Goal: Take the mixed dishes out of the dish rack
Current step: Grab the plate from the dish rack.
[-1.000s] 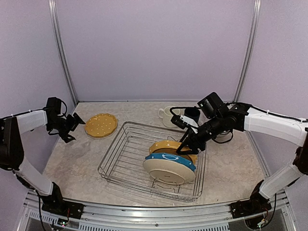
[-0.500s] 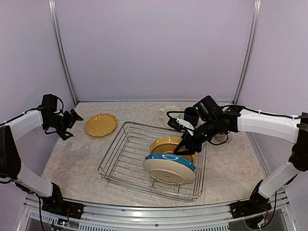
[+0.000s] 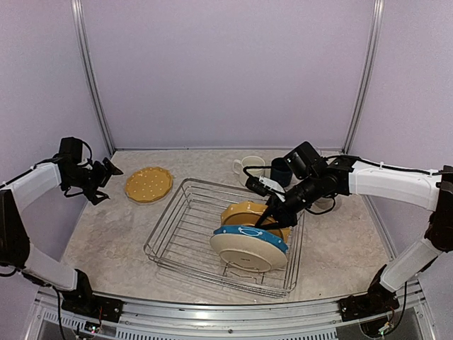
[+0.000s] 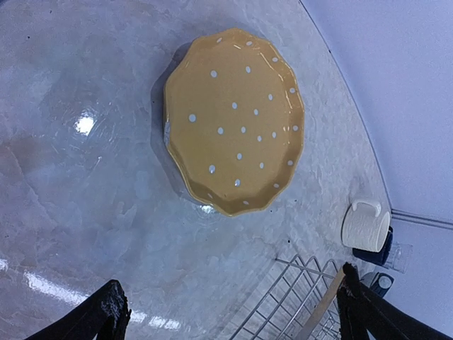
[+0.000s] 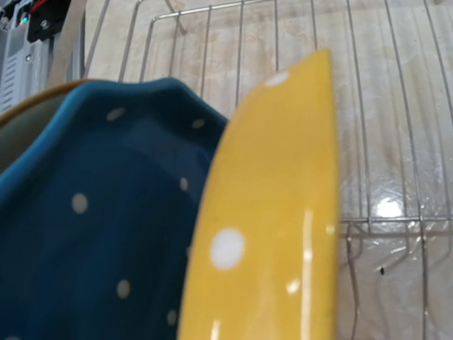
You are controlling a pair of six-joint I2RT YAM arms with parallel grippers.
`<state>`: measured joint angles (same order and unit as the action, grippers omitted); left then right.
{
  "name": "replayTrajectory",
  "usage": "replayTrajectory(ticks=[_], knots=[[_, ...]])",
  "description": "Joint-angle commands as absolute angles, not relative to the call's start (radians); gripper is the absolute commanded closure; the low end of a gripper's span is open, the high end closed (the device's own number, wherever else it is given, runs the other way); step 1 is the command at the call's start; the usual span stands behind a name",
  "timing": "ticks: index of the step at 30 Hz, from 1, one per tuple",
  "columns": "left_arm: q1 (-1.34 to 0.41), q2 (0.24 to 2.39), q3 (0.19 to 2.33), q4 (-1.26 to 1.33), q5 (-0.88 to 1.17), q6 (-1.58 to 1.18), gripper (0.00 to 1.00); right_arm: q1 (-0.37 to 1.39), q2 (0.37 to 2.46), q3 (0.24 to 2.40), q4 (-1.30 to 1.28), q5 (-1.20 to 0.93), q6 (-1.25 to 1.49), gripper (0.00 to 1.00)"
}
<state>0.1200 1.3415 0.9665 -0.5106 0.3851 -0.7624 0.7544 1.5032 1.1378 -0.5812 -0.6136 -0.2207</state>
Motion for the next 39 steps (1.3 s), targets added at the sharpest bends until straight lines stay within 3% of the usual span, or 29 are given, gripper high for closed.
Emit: replayTrajectory(ticks=[1,3,15,20,30,39], knots=[[0.114,1.323,0.947,-0.516,0.408,-0.774,0.01,0.743,1.499,1.153,-0.558,-0.699,-0.198,0.96],[0.114,1.322,0.943,-0.512,0.418,-0.779,0.01,0.733,1.501,1.161,-0.545,-0.747,-0.194,1.00],[0.111,1.292,0.937,-0.514,0.447,-0.793,0.01,0.657,1.508,1.221,-0.500,-1.041,-0.138,1.00],[0.109,1.269,0.947,-0.528,0.458,-0.793,0.01,0.625,1.494,1.256,-0.492,-1.063,-0.105,1.00],[0.106,1.227,0.990,-0.569,0.479,-0.796,0.01,0.615,1.401,1.383,-0.449,-0.866,-0.071,1.00],[0.100,1.211,1.057,-0.567,0.627,-0.848,0.01,0.656,1.329,1.377,-0.298,-0.392,-0.271,1.00]])
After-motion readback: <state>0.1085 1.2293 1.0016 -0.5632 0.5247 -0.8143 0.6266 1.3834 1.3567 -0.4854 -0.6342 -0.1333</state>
